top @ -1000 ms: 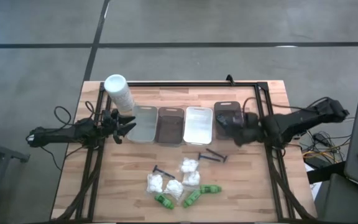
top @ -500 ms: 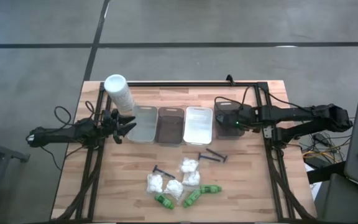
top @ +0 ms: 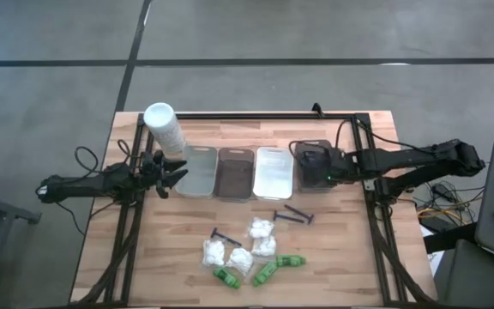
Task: Pick & Place Travel size toiletries
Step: Put the blue razor into the left black bin
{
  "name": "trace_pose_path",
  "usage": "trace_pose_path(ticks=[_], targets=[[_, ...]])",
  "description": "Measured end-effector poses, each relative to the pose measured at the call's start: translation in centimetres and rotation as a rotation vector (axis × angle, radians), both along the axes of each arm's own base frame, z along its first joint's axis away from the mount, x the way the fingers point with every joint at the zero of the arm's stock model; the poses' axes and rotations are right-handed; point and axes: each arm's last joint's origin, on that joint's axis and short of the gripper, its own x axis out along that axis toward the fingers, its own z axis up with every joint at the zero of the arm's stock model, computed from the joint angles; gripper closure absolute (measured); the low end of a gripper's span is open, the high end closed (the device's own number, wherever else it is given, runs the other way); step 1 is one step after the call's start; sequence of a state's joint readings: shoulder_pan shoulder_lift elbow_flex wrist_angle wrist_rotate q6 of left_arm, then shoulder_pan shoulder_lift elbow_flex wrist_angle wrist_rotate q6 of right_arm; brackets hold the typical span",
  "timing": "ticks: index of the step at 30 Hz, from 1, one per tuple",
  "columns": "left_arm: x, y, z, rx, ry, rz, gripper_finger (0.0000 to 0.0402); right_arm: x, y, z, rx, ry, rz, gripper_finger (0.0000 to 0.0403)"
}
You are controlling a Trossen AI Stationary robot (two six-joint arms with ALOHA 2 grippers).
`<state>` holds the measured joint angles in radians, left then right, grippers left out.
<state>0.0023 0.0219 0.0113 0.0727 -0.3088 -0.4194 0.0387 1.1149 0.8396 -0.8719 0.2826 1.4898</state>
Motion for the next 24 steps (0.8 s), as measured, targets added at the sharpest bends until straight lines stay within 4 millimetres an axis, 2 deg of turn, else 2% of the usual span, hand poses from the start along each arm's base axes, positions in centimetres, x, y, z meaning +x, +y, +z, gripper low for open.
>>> trace_pose_path(ticks=[6,10,15,22,24], targets=[[0.0,0.0,0.0,0.0,0.002,0.0,0.0193,-0.1,4.0,0.8,0.012,-0.062,0.09,0.0098],[0.0,0.0,0.0,0.0,0.002,0.0,0.0193,-0.8,6.5,0.4,0.039,-0.078,0.167,0.0099],[0.0,0.0,0.0,0.0,0.001,0.0,0.0193,-0.8,8.5,-0.2,0.035,-0.062,0.253,0.0114],[0.0,0.0,0.0,-0.001,0.002,0.0,0.0193,2.5,10.9,-2.1,0.041,-0.06,0.348,0.0135],[0.0,0.0,0.2,-0.084,-0.047,-0.006,0.0193,3.4,11.6,-2.4,0.051,-0.031,0.38,0.0138]])
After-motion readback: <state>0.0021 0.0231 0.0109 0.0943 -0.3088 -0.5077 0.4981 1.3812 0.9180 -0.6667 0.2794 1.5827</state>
